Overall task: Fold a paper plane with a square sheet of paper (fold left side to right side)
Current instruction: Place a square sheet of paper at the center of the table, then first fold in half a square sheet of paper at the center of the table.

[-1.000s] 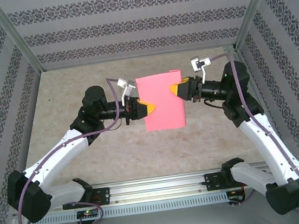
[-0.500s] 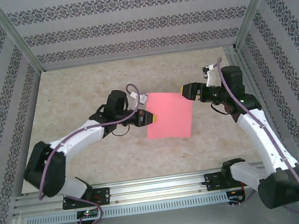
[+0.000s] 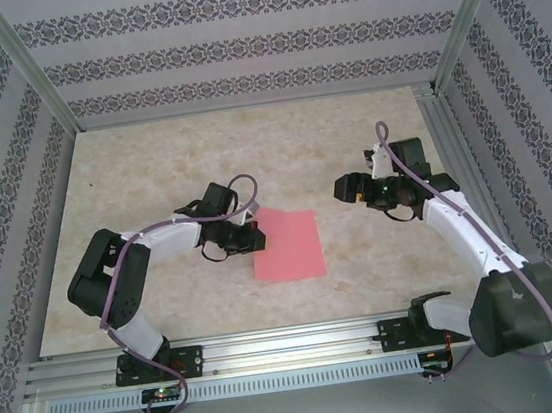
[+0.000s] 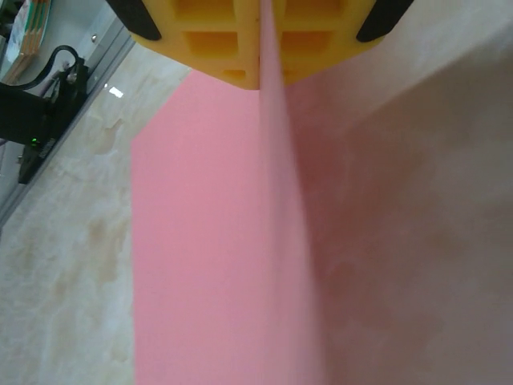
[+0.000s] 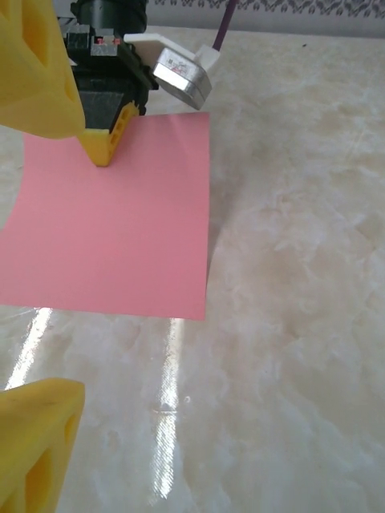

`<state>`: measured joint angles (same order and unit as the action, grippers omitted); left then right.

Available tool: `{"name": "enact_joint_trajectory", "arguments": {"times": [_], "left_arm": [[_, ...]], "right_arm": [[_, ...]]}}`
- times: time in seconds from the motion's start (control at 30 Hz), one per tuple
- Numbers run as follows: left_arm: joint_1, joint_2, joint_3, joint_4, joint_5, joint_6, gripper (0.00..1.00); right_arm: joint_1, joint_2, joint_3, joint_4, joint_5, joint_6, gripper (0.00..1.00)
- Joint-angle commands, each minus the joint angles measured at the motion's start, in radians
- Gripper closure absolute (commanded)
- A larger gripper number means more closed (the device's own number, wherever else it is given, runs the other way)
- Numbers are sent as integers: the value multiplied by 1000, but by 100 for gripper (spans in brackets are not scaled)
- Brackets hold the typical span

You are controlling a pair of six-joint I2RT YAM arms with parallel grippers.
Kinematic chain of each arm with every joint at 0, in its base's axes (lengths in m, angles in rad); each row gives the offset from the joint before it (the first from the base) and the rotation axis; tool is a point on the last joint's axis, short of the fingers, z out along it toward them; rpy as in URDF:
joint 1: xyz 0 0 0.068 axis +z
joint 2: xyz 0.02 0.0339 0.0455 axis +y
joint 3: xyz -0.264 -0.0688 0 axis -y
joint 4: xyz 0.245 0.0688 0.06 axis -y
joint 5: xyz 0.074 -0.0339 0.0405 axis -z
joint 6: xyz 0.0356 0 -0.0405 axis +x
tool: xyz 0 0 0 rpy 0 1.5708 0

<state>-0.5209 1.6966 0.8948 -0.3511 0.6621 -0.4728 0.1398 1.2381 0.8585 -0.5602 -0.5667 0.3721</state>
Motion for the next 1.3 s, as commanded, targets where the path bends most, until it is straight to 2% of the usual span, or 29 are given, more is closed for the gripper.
{"name": "enact_joint_trajectory", "arguments": {"times": [0.0, 0.17, 0.27, 0.43, 0.57, 0.8, 1.07, 1.27], "left_arm": [[2, 3, 6, -60, -33, 41, 92], [2, -6, 35, -76, -17, 47, 61], [2, -18, 50, -73, 5, 44, 53], [2, -38, 64, -42, 49, 15, 48], [2, -52, 59, 9, 96, -21, 45], [-10, -57, 54, 72, 137, -63, 38], [-48, -46, 63, 143, 145, -110, 33], [-83, 0, 97, 153, 144, -113, 32]], "right_arm": [[53, 48, -9, 56, 1, 27, 24], [144, 168, -23, 198, -23, 157, 42], [201, 244, -39, 310, -22, 247, 50], [253, 371, -26, 351, 19, 300, 63], [263, 448, -24, 365, 29, 311, 69], [274, 521, -23, 352, 60, 299, 72], [280, 535, -15, 301, 107, 259, 71], [275, 500, -38, 366, 67, 282, 70]]}}
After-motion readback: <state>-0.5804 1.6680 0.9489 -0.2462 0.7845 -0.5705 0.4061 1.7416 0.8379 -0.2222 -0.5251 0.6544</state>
